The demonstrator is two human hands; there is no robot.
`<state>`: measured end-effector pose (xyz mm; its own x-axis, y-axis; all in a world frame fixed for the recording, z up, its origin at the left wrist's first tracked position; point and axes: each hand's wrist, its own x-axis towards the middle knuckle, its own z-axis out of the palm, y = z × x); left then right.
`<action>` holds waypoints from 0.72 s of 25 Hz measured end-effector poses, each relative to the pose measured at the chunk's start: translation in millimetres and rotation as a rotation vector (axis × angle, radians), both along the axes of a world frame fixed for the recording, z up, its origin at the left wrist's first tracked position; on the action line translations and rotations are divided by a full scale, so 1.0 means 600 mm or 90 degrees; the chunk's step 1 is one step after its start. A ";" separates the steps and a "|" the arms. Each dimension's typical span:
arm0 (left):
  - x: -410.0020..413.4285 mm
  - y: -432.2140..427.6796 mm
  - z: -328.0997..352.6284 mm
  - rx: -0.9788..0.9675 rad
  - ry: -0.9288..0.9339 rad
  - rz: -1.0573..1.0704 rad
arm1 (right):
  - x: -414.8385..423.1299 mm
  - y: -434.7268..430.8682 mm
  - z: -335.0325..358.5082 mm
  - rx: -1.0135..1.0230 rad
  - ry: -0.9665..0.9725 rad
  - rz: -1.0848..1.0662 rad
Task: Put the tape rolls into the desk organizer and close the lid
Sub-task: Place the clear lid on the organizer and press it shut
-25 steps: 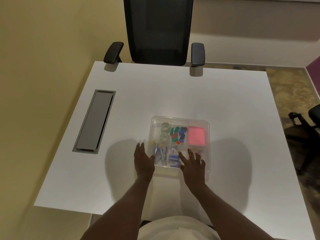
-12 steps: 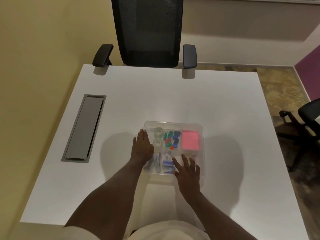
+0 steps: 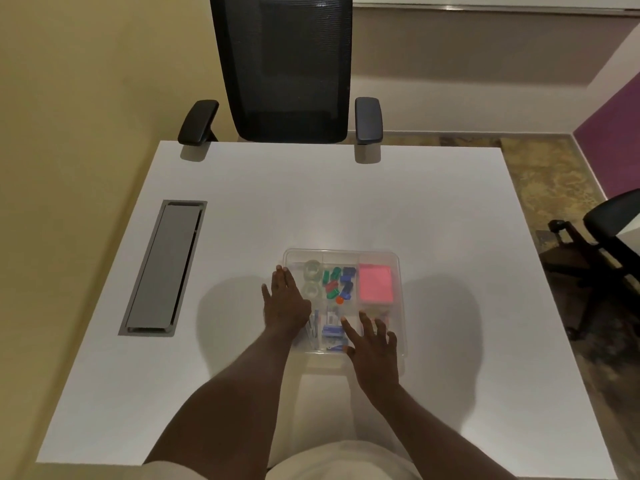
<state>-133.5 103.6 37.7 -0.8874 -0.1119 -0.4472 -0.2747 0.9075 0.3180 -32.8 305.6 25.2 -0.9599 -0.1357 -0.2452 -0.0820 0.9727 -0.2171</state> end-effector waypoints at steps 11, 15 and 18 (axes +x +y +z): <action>0.140 0.029 -0.010 0.004 0.055 -0.235 | -0.019 0.022 0.025 -0.069 -0.050 0.092; 0.141 0.034 0.009 -0.023 -0.013 -0.298 | -0.033 0.016 0.031 -0.035 -0.110 0.102; 0.135 0.033 0.018 -0.039 -0.013 -0.293 | -0.036 0.012 0.030 -0.012 -0.107 0.099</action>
